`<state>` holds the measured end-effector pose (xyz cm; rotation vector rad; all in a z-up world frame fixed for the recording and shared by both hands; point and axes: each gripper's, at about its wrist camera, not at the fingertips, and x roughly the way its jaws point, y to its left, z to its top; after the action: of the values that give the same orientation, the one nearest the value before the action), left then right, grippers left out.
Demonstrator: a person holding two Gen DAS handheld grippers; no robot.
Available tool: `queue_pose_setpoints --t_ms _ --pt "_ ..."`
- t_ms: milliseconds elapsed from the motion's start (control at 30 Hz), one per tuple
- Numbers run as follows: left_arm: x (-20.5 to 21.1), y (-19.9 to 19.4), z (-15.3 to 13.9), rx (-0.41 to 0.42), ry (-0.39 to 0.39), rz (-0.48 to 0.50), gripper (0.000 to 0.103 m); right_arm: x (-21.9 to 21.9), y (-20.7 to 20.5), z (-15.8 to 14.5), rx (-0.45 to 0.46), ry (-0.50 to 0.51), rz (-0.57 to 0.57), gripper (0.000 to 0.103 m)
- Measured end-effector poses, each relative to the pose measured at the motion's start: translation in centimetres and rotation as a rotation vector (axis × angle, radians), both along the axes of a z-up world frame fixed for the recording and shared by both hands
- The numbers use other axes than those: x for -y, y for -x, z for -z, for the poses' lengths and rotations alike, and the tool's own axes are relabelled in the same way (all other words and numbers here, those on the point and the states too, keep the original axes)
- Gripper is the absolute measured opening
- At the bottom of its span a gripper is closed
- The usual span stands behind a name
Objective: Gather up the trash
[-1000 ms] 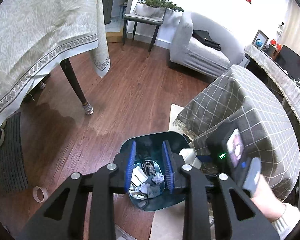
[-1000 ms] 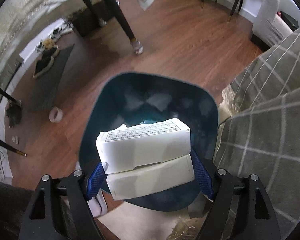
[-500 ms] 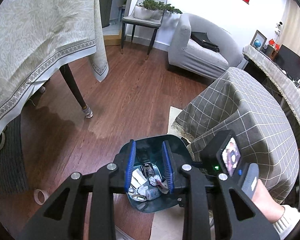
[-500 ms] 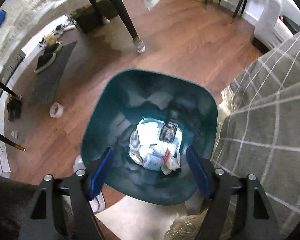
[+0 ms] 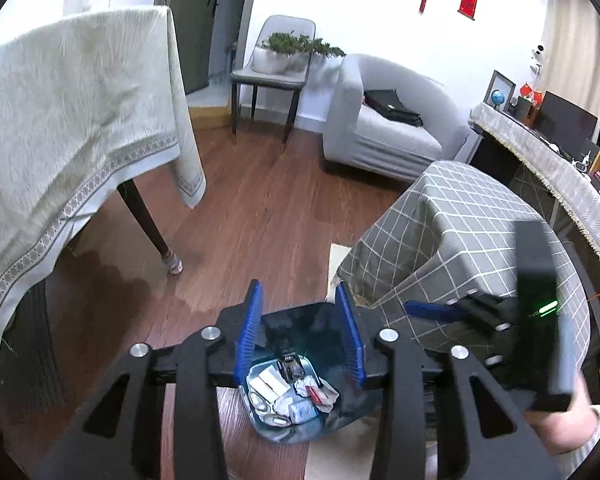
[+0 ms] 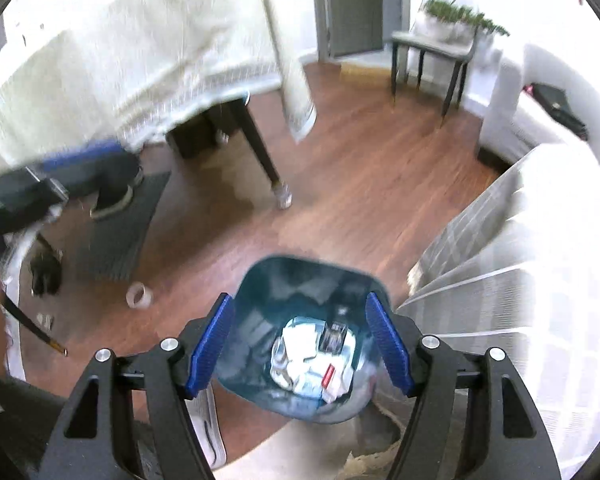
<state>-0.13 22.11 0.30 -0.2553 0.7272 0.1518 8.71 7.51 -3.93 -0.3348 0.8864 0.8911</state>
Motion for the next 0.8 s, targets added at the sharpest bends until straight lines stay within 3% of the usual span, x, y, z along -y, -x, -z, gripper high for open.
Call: queue_pose_setpoints --t_ms 67,133,300,467,533,667,800 --pt "0.3 0.2 -0.2 0.001 -0.023 -0.016 0.043 1.2 -0.1 -1.4 0.033 -0.020 0.026 0.066" --pt "0.8 0.6 -0.4 0.022 -0.053 -0.021 0.058 2.9 0.0 -2.9 0.067 -0.053 0.063 0.064" --pt "2.2 2.6 -0.7 0.053 -0.025 -0.043 0.078 7.6 0.7 -5.9 0.165 -0.088 0.180 0.063" --pt "5.0 5.3 -1.6 0.085 -0.073 -0.082 0.086 12.8 1.8 -6.9 0.178 -0.129 0.285 0.063" --pt "6.0 6.4 -2.3 0.109 -0.085 -0.088 0.095 15.0 2.6 -7.1 0.194 -0.124 0.335 0.064" --pt "8.2 7.9 -3.0 0.112 -0.120 -0.082 0.096 19.0 3.9 -7.4 0.200 -0.131 0.422 0.081" --pt "9.1 8.9 -2.8 0.128 -0.119 -0.089 0.096 22.6 4.9 -7.6 0.202 -0.131 0.502 0.090"
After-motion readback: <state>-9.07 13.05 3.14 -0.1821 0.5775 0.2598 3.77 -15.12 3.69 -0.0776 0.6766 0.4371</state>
